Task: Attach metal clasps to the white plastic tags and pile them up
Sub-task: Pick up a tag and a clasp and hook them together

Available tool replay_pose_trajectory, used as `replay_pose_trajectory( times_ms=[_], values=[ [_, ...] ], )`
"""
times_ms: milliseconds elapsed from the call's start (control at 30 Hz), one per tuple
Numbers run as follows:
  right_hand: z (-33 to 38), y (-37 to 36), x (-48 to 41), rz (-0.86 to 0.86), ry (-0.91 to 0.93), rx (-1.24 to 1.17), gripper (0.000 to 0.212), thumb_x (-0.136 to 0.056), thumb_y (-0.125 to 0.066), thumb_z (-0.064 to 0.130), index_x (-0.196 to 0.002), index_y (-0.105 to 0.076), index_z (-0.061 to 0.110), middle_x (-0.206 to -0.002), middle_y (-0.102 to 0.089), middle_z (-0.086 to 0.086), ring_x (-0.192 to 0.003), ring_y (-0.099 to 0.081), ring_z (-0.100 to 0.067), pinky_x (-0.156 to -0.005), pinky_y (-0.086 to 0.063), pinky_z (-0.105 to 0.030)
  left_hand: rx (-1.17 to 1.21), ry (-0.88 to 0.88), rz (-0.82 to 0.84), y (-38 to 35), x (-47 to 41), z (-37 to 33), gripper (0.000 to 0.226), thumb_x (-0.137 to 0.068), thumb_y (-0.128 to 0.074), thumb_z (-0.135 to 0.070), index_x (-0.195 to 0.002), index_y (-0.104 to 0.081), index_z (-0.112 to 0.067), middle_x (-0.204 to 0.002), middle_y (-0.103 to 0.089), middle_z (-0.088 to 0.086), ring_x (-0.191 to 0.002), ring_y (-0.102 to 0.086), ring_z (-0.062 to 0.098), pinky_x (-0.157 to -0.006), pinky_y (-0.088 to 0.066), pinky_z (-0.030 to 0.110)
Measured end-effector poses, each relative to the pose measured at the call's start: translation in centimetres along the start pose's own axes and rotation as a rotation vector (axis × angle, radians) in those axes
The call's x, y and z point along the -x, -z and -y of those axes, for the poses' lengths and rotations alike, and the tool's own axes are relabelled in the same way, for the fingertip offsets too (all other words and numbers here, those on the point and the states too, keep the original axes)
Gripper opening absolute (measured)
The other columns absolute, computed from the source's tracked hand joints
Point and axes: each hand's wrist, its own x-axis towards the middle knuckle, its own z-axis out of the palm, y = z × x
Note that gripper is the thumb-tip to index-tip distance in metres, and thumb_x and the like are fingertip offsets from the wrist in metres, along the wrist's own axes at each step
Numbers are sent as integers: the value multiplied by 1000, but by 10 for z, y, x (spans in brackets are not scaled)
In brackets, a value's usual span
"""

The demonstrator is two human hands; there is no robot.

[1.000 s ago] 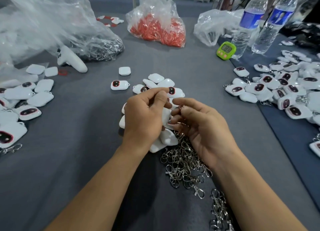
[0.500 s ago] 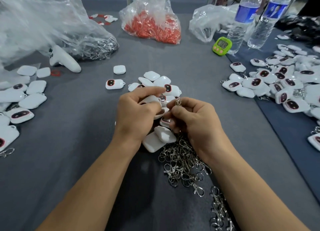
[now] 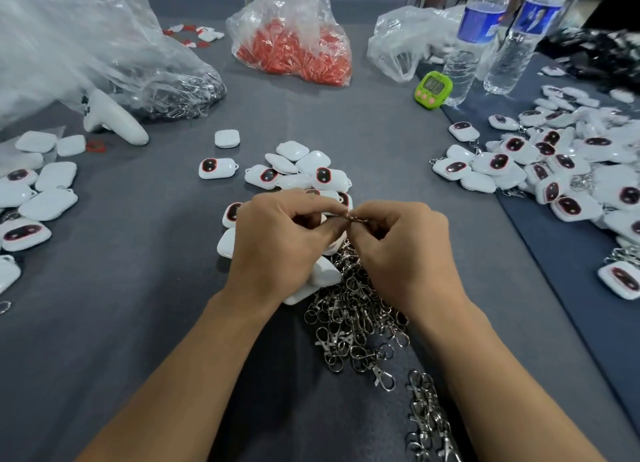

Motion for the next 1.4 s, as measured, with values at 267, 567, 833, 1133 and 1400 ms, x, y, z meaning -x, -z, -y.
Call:
replay_pose_trajectory(
  times_ms=[267,567,833,1133,1400],
  values=[
    [3,-2,1,5,-46,112,15,-87,-65,31,-73,-71,29,-48,-49,6,-53,-39,-23,-55,-40,-33,162,125,-25,-3,1,-2,19,-76,-81,-11,-77,-81,-31,-76,-77,-14,-72,-73,6,-68,-58,24],
    [11,-9,4,44,79,176,22,-88,-62,30,-71,-63,16,-52,-48,0,-55,-44,-25,-54,-39,-37,553,350,-18,-1,-3,-7,28,-82,-72,8,-70,-81,-16,-72,-76,-1,-66,-69,6,-62,-53,17],
    [5,-14,1,-103,27,-27,10,-84,-74,27,-92,-75,32,-78,-63,27,-81,-57,-5,-70,-41,-19,72,-4,26,5,-5,2,38,-86,-72,-7,-79,-71,-44,-82,-74,-18,-71,-64,-9,-67,-47,7],
    [0,-12,-6,35,-176,-496,10,-77,-72,20,-74,-79,25,-70,-73,1,-66,-60,-9,-65,-50,-37,200,97,83,9,-5,6,31,-79,-82,-4,-83,-81,-34,-81,-78,-13,-76,-74,4,-70,-54,16],
    [-10,-4,-12,40,-200,-472,14,-78,-65,30,-67,-72,28,-53,-58,8,-48,-40,-4,-48,-33,-20,84,29,102,0,1,1,13,-81,-78,-15,-86,-82,-26,-76,-74,-16,-72,-67,-1,-69,-48,13]
  ],
)
